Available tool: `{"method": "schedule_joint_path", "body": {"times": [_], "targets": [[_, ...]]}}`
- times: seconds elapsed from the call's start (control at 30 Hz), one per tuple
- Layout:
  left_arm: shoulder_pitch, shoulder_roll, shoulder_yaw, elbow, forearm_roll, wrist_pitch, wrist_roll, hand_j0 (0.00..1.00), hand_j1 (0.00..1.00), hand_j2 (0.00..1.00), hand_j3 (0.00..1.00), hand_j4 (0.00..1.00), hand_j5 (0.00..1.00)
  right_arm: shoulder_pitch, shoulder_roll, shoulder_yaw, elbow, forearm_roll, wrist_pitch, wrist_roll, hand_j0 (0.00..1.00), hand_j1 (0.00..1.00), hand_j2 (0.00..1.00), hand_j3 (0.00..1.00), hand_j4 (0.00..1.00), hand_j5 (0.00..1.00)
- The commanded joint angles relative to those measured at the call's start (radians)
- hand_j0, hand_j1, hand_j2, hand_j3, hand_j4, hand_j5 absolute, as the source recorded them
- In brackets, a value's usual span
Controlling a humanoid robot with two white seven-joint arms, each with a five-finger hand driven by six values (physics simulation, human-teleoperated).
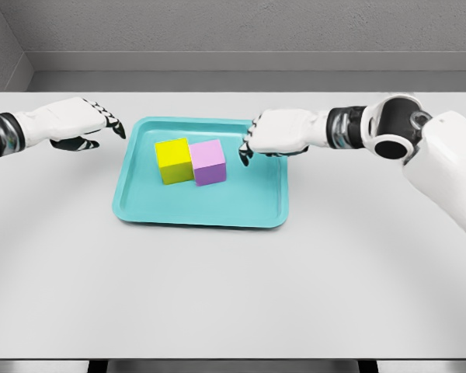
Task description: Push two cubes
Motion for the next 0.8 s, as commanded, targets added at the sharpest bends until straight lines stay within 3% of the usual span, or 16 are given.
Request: {"method": "schedule_joint_path", "body": {"times": [0.0, 0.13, 0.3, 0.37, 0.47, 0.63, 0.77], "targets": [[-0.002, -0.006, -0.002, 0.004, 0.003, 0.002, 0.000, 0.65, 0.65, 0.65, 0.65, 0.65, 0.65, 0.002, -0.063, -0.001, -0.106, -0.022, 0.003, 0.000, 0.58, 0.58, 0.58, 0.58, 0.58, 0.58], [-0.018, -0.026, -0.005, 0.026, 0.000, 0.002, -0.001, 0.65, 0.65, 0.65, 0.65, 0.65, 0.65, 0.014, -0.094, -0.002, -0.218, -0.032, 0.003, 0.000, 0.58, 0.58, 0.58, 0.58, 0.58, 0.58], [-0.034, -0.059, -0.006, 0.076, -0.006, 0.002, -0.001, 0.65, 0.65, 0.65, 0.65, 0.65, 0.65, 0.044, -0.078, 0.012, -0.246, -0.038, 0.003, 0.000, 0.57, 0.57, 0.57, 0.57, 0.57, 0.57], [-0.040, -0.069, -0.006, 0.090, -0.006, 0.002, -0.003, 0.66, 0.66, 0.66, 0.66, 0.66, 0.66, 0.060, -0.048, 0.013, -0.223, -0.032, 0.003, 0.000, 0.57, 0.57, 0.57, 0.57, 0.57, 0.57], [-0.041, -0.069, -0.005, 0.092, -0.006, 0.002, -0.003, 0.66, 0.66, 0.66, 0.66, 0.66, 0.66, 0.060, 0.009, 0.016, -0.128, -0.028, 0.003, 0.000, 0.56, 0.56, 0.56, 0.56, 0.56, 0.56], [-0.041, -0.049, 0.003, 0.093, 0.005, 0.002, -0.001, 0.66, 0.66, 0.66, 0.66, 0.66, 0.66, 0.058, 0.017, 0.041, -0.125, -0.028, 0.003, 0.000, 0.55, 0.55, 0.55, 0.55, 0.55, 0.55], [-0.040, 0.014, 0.015, 0.095, 0.043, 0.002, 0.000, 0.67, 0.67, 0.67, 0.67, 0.67, 0.67, 0.058, 0.043, 0.071, -0.099, -0.028, 0.003, 0.000, 0.55, 0.55, 0.55, 0.55, 0.55, 0.55]]}}
